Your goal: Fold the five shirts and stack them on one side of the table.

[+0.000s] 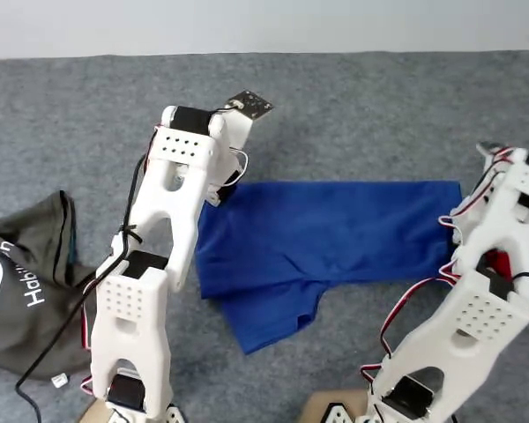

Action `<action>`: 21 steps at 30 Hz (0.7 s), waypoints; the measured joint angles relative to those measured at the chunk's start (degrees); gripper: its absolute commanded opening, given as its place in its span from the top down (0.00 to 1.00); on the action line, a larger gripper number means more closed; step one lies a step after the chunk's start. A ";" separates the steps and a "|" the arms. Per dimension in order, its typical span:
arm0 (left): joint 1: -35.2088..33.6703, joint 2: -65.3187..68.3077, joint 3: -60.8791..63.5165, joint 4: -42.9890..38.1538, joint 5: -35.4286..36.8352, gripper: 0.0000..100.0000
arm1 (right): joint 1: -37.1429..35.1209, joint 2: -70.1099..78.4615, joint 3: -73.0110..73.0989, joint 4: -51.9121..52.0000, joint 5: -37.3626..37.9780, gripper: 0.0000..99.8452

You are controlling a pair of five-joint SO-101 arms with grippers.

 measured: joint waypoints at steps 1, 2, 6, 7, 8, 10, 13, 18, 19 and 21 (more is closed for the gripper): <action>0.00 0.00 0.00 0.00 0.00 0.98 | 0.00 0.00 -1.41 1.23 0.00 0.95; 0.00 0.00 0.00 0.00 0.00 0.98 | 0.00 0.00 -2.37 2.29 0.00 0.93; 0.00 0.00 0.00 0.00 0.00 0.98 | 0.00 0.00 -3.25 4.04 0.00 0.91; 0.00 0.00 0.00 0.00 0.00 0.98 | 0.00 0.00 -3.25 4.13 0.09 0.91; 0.00 0.00 0.00 0.00 0.00 0.98 | 0.00 0.00 -3.25 4.13 0.09 0.91; 0.00 0.00 0.00 0.00 0.00 0.98 | 0.00 0.09 -3.25 4.13 0.09 0.91; 0.00 0.00 0.00 0.00 0.00 0.98 | 0.00 2.55 -3.34 4.13 0.09 0.91; 0.00 0.00 0.00 0.00 0.00 0.98 | 0.44 5.98 -3.34 4.13 0.09 0.91; 0.00 0.00 0.00 0.00 0.00 0.98 | 0.79 6.42 -3.34 4.13 0.09 0.91; 0.00 0.00 0.00 0.00 0.00 0.98 | 1.41 6.77 -3.34 4.13 0.09 0.91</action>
